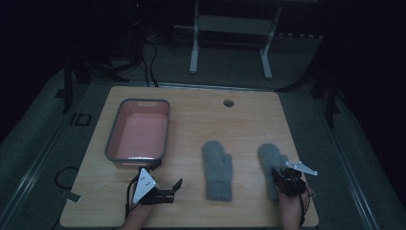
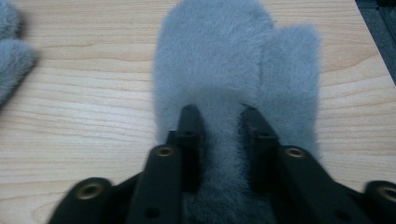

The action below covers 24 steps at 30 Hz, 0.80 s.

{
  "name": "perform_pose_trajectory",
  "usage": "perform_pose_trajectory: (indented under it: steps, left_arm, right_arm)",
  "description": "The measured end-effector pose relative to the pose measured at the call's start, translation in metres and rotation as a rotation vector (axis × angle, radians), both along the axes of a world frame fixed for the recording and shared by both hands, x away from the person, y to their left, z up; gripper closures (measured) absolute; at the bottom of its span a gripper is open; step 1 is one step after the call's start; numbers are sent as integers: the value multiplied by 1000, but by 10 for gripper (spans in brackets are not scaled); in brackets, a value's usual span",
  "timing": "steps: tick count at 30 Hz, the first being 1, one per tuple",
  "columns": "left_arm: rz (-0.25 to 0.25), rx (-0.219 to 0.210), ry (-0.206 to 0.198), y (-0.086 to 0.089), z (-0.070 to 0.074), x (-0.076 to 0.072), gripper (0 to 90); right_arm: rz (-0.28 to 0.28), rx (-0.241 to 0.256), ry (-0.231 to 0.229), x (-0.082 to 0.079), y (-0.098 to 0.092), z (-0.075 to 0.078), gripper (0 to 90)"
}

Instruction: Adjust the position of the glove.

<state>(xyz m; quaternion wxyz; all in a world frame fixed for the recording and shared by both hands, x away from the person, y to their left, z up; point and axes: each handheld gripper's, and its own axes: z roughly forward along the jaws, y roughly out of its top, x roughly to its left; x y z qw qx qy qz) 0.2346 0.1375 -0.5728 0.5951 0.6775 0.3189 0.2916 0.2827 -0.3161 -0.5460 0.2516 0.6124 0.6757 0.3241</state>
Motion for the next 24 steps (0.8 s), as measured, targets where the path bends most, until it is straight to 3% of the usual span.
perform_pose_trajectory:
  steps: [4, 7, 8, 9, 11, 13, 18, 20, 21, 24]
  left_arm:
    - [-1, -4, 1, 0, 0, 0, 20]
    - [-5, -3, 2, 0, 0, 0, 20]
    - [-5, -3, 2, 0, 0, 0, 21]
    - [-5, -2, 2, 0, 0, 0, 20]
    - [-6, -4, 2, 0, 0, 0, 21]
    - [-7, -3, 1, 0, 0, 0, 20]
    - [-6, -4, 3, 0, 0, 0, 20]
    - [-6, -4, 3, 0, 0, 0, 21]
    - [-8, -3, 1, 0, 0, 0, 20]
    - [-8, -1, 2, 0, 0, 0, 21]
  right_arm:
    - [55, -4, -25, 3, 1, 14, 512]
    - [140, -21, -38, 6, 0, 27, 508]
    - [140, -21, -38, 6, 0, 27, 508]
    - [199, -17, -39, 8, -2, 31, 469]
    - [236, -47, -37, 10, -5, 32, 434]
    - [247, -99, -35, 11, -7, 31, 432]
    - [234, -130, -11, 9, -7, 22, 447]
    - [226, -128, -1, 9, -7, 19, 468]
    - [193, -131, 28, 11, -9, 11, 488]
    - [203, -118, 31, 11, -11, 1, 525]
